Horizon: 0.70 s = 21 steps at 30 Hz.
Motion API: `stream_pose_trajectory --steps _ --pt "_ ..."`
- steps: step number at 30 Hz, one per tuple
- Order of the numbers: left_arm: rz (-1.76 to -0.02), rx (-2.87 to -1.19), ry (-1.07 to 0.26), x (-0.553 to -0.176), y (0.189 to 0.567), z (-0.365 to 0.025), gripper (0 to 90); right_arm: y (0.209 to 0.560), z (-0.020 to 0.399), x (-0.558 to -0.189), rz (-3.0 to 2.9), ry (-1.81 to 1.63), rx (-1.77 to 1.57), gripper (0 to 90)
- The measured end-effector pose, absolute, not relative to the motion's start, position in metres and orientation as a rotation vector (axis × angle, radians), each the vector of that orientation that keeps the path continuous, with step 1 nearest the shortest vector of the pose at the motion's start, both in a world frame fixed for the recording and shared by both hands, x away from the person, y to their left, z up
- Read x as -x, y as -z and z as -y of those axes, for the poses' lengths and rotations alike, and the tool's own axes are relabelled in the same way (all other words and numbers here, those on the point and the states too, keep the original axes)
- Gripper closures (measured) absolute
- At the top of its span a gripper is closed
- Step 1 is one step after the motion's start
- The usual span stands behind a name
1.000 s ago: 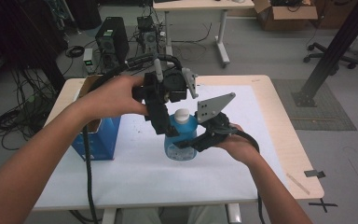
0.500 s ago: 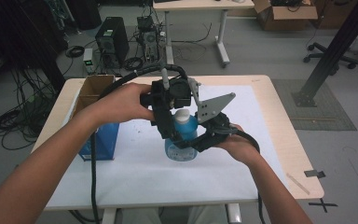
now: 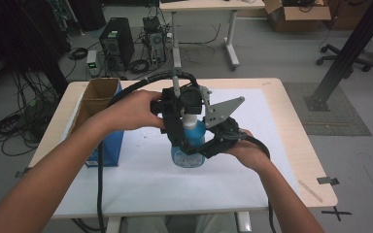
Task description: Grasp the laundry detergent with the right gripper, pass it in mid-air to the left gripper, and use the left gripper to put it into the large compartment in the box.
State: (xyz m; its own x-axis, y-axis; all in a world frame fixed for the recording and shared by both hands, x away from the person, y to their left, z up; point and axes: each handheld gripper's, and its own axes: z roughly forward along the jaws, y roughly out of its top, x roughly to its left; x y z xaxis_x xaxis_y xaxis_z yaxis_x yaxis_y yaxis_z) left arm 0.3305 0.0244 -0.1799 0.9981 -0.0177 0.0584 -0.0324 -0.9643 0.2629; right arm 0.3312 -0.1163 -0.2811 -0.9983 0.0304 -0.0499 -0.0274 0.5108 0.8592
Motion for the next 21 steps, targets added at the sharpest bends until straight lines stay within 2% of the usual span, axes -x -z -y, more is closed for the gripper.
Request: stream_pose_trajectory --steps 21 --pt "0.060 -2.875 -0.072 -0.3304 0.1802 -0.0230 23.0 0.2816 0.1175 -0.3305 -2.682 -1.523 -0.006 44.0"
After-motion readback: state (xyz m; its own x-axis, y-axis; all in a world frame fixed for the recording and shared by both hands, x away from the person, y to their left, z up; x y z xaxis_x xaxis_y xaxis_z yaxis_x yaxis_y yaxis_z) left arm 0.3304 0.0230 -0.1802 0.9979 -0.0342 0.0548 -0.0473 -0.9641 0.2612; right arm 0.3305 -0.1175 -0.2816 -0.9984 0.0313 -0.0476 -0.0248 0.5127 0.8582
